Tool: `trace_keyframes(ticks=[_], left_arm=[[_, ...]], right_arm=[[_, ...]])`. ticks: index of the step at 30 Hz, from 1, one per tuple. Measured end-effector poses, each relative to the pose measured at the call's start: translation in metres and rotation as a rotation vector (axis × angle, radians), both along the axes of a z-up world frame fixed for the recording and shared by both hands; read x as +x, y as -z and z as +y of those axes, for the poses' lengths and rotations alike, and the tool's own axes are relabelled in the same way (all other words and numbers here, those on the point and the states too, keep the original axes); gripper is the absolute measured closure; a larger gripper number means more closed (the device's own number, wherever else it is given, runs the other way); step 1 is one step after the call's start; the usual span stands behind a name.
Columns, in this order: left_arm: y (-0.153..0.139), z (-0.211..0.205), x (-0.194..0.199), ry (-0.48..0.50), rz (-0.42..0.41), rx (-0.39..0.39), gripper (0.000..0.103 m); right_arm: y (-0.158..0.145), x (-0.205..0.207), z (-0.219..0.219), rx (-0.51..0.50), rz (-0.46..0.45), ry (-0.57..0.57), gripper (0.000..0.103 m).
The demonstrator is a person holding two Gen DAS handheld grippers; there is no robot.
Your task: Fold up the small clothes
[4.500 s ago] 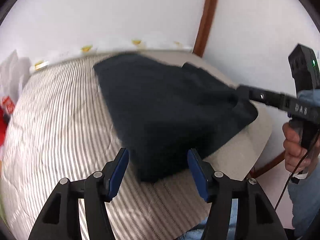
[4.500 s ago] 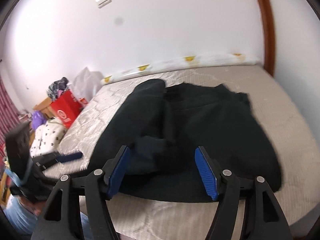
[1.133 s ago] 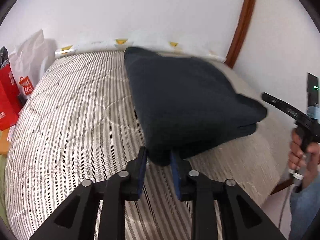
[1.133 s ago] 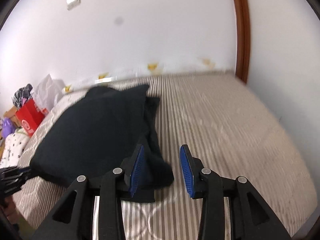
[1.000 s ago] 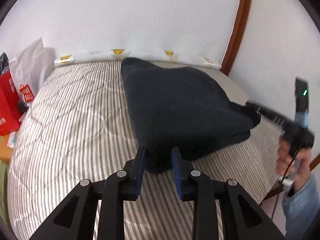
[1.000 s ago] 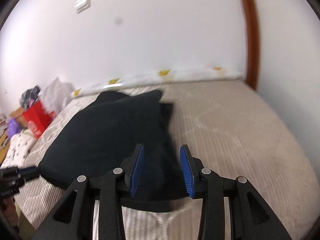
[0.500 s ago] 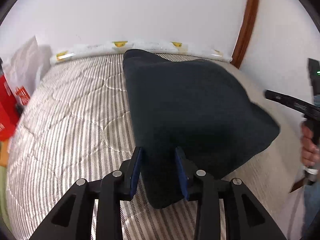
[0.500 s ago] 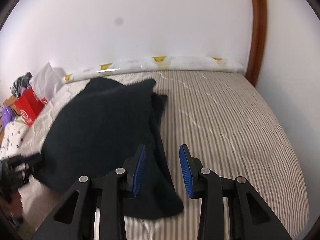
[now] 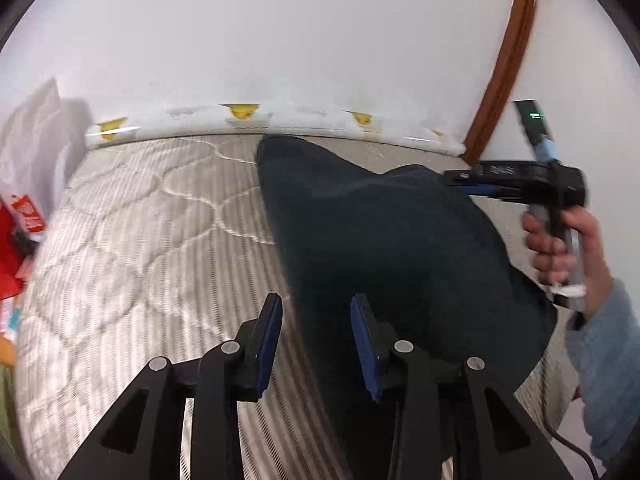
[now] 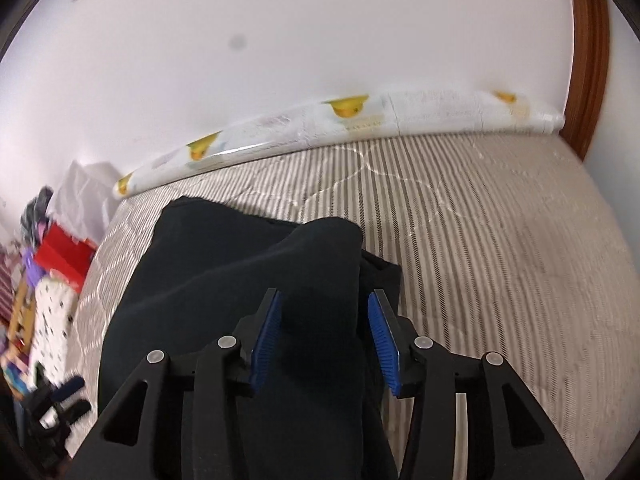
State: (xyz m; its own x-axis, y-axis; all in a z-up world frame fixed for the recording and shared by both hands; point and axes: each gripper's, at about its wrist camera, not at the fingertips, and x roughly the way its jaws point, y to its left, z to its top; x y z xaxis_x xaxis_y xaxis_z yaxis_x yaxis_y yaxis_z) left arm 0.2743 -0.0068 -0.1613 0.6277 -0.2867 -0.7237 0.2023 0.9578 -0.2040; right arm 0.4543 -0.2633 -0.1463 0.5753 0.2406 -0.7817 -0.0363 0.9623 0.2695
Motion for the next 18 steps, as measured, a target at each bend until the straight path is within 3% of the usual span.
trace_keyframes(ticks=[5,7,10,14,18], left_arm=[[0.014,-0.003,0.004,0.06,-0.01,-0.037,0.069],[0.019,-0.004,0.005,0.064,-0.007,-0.042,0.069],[0.021,-0.003,0.006,0.068,0.001,-0.062,0.069],[0.02,-0.006,0.007,0.075,0.007,-0.069,0.068],[0.019,-0.008,0.002,0.051,0.009,-0.043,0.068]], right_arm=[[0.019,0.033,0.002,0.089,0.06,-0.021,0.061],[0.013,0.031,0.006,0.088,0.003,-0.068,0.094],[-0.009,0.012,-0.005,0.056,-0.186,-0.097,0.096],[0.015,0.027,-0.013,0.043,-0.064,-0.045,0.095],[-0.002,0.003,-0.018,-0.015,-0.09,0.003,0.08]])
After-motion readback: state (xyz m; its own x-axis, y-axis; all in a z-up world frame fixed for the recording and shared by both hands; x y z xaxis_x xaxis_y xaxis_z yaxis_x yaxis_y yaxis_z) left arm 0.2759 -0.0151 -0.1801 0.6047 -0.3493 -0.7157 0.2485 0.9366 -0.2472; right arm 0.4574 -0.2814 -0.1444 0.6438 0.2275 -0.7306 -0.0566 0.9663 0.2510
